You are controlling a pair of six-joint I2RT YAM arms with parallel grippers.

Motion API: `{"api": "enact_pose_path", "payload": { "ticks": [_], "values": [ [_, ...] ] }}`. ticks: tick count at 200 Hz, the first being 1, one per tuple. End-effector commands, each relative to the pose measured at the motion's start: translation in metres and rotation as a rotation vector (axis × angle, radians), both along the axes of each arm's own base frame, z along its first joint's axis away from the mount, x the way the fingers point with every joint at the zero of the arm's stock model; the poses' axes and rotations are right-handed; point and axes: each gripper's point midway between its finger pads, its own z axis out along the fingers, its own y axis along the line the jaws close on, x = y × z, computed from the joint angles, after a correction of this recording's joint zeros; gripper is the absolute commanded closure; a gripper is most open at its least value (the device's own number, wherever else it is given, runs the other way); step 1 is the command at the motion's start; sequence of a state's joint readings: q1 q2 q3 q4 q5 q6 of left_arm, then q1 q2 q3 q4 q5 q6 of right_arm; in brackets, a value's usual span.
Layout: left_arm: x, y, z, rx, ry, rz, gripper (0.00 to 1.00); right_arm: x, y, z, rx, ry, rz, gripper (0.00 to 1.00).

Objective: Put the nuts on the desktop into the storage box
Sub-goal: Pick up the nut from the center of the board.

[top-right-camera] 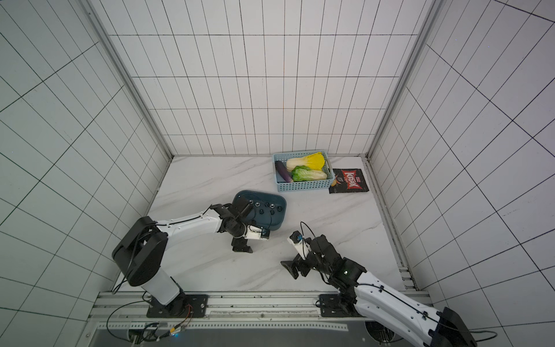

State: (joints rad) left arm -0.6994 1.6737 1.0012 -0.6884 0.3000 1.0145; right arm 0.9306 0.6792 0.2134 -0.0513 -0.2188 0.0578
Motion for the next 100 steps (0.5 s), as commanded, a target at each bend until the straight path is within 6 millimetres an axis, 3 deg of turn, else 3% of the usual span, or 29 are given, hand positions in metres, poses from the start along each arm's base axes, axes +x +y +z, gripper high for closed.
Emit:
{"api": "enact_pose_path", "payload": {
  "ticks": [1, 100],
  "values": [
    [0.013, -0.010, 0.001, -0.015, -0.038, 0.000, 0.17, 0.006, 0.006, 0.003, 0.050, -0.027, -0.023, 0.00],
    [0.026, -0.015, -0.011, 0.011, -0.028, 0.039, 0.18, 0.010, 0.007, -0.003, 0.030, -0.038, -0.039, 0.00]
  ]
}}
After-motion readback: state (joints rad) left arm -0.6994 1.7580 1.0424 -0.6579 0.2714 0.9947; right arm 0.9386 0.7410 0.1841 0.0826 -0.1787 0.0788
